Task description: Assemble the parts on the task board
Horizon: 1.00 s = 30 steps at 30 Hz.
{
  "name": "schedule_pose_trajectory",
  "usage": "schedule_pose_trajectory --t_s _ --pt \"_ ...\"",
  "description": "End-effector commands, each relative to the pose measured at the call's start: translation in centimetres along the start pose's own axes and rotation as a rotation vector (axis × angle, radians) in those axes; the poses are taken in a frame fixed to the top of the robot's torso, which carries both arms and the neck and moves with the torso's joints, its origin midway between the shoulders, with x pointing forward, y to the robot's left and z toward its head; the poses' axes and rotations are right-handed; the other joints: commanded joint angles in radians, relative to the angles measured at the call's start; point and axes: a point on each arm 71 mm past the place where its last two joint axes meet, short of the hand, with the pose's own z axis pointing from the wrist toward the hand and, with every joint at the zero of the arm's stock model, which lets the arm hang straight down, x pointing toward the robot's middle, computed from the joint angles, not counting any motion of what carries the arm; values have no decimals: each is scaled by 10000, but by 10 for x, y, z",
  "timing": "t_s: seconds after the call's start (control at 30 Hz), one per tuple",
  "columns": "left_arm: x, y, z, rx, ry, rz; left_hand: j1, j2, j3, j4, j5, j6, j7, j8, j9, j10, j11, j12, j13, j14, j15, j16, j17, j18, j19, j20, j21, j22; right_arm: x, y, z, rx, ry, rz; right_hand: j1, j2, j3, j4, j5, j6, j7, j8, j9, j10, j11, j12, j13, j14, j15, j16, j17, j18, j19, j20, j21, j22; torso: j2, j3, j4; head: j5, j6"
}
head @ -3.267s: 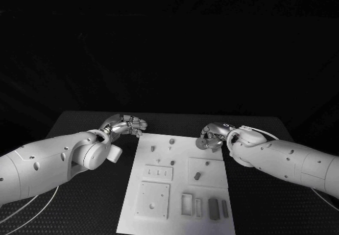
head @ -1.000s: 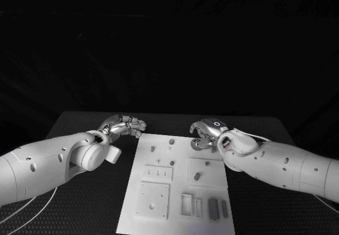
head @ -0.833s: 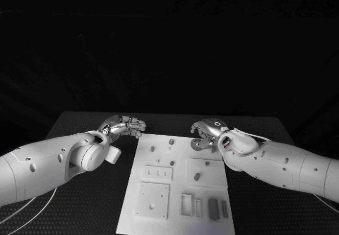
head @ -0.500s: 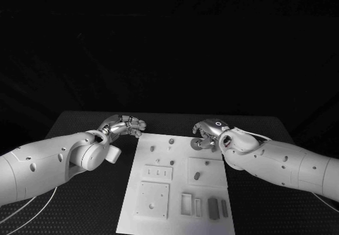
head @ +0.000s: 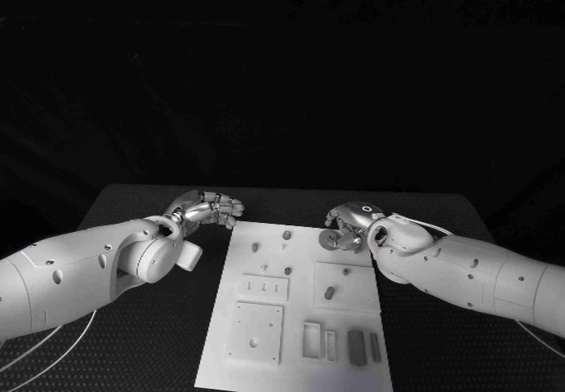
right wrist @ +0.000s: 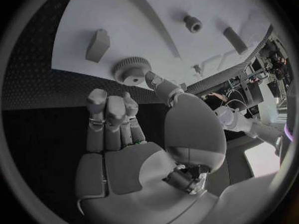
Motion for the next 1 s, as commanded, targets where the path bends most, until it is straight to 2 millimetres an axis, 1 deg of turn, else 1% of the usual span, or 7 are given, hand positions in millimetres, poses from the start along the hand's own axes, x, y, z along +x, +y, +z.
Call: schedule_pose_trajectory --t_s 0.03,0.27,0.43,0.63,0.77,0.83,1.0 --pt "1 -1 1 61 105 -40 -116 20 32 27 -13 5 -16 -47 12 45 -18 -30 16 41 -3 3 16 107 -5 -26 67 138 6 1 -1 -172 452 98 -43 27 -59 16 -3 84 111 -37 -7 -506 66 -36 14 -33 34 -57 -2 630 -47 2 10 153 2 -5 -6 10 -33" --pt "2 0 1 35 115 -48 -119 23 33 29 -12 3 -16 -50 13 45 -18 -33 17 40 -3 2 18 106 -6 -26 67 137 14 0 -3 -178 668 142 37 104 71 71 66 218 111 42 11 -519 66 -31 41 -41 33 -58 10 630 -57 4 5 149 3 3 0 33 -69" --pt "2 1 1 35 117 -48 -123 26 34 31 -13 2 -13 -52 14 44 -17 -35 18 40 -3 1 19 105 -6 -27 67 137 15 1 -3 -206 747 180 144 184 214 80 120 298 100 86 16 -517 55 -26 58 -43 24 -59 17 630 -63 4 8 150 -5 9 -15 29 -80" --pt "3 1 2 37 135 -56 -128 34 35 37 -12 1 -10 -54 15 44 -15 -37 19 40 -3 0 21 104 -5 -27 67 136 16 -2 -4 -153 846 153 214 262 336 84 105 355 89 116 17 -514 46 -27 68 -42 15 -61 22 630 -66 11 15 153 -1 -3 -5 15 -103" --pt "2 1 1 33 117 -52 -131 37 36 39 -12 1 -8 -55 16 44 -14 -38 20 40 -3 0 21 104 -5 -27 67 136 17 -5 -4 -124 918 180 296 379 461 67 91 382 81 129 13 -512 38 -32 74 -46 8 -65 25 630 -76 18 17 154 -3 -4 -13 12 -104" --pt "3 1 1 41 123 -54 -133 40 37 41 -12 1 -7 -55 16 44 -14 -39 20 40 -3 0 22 104 -5 -27 67 136 17 -5 -4 -133 979 196 353 463 550 45 104 394 75 135 9 -509 32 -36 77 -47 3 -67 27 630 -82 23 21 157 -1 -2 -18 -6 -71" --pt "3 1 1 34 123 -53 -159 58 37 61 -11 1 0 -59 19 46 -11 -43 23 41 -3 -2 26 101 -5 -27 67 134 17 -6 -4 -172 1033 243 405 559 675 -1 206 392 61 133 -4 -509 21 -43 84 -53 -7 -70 33 630 -99 36 29 162 -4 -5 -12 -15 -103"
